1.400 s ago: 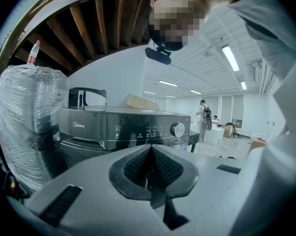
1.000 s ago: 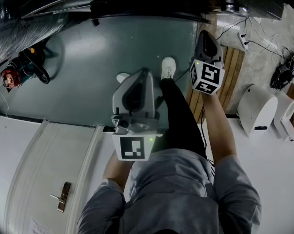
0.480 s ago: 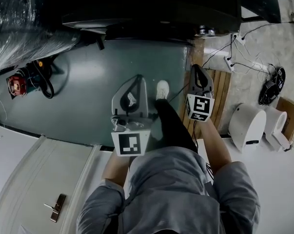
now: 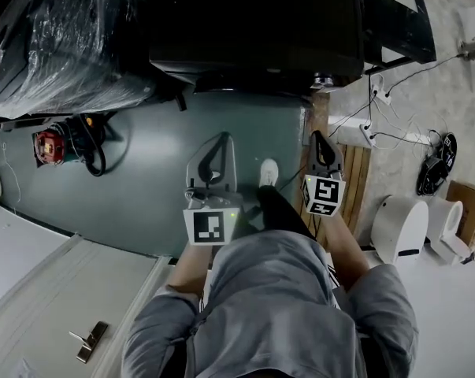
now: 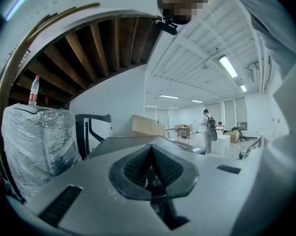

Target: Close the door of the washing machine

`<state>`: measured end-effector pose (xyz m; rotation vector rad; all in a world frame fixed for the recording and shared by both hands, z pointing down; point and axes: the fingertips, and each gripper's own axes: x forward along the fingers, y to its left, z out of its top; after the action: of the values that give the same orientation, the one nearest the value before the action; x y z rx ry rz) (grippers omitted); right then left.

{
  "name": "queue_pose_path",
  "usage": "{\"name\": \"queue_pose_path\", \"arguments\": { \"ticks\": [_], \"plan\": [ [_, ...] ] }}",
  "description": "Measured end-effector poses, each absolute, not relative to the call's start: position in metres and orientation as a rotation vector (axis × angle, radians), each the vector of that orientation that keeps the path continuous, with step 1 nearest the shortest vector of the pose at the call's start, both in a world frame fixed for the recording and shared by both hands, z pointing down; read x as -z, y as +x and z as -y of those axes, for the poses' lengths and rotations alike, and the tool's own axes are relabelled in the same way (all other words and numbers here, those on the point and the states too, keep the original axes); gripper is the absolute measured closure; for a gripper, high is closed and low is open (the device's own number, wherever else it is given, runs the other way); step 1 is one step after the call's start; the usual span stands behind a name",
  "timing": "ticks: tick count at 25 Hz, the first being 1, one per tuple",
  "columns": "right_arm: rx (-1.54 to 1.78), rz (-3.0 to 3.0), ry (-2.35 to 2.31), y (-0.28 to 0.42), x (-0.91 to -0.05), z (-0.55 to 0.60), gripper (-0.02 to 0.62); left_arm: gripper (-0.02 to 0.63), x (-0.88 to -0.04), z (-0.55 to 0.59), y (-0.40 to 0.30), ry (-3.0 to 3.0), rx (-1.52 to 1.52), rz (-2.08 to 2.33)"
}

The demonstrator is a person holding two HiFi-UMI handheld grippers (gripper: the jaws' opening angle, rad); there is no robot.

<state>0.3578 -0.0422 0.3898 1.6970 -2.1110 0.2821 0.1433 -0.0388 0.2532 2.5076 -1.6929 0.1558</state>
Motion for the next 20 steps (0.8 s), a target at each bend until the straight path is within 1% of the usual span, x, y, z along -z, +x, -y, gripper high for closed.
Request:
{"name": "queue_pose_path", "arguments": {
  "ticks": [11,20],
  "plan": [
    [-0.207,2.183,1.815,0.342,-0.302,0.025,0.594,0.607,-0.205,0.040,0.130,2.569,-0.124,1.702],
    [-0.176,2.245,1.914,0.337,-0.246,0.024,0.594,0.607,-0.185,0.053,0.124,2.589,-0.091,1.702]
  ]
}}
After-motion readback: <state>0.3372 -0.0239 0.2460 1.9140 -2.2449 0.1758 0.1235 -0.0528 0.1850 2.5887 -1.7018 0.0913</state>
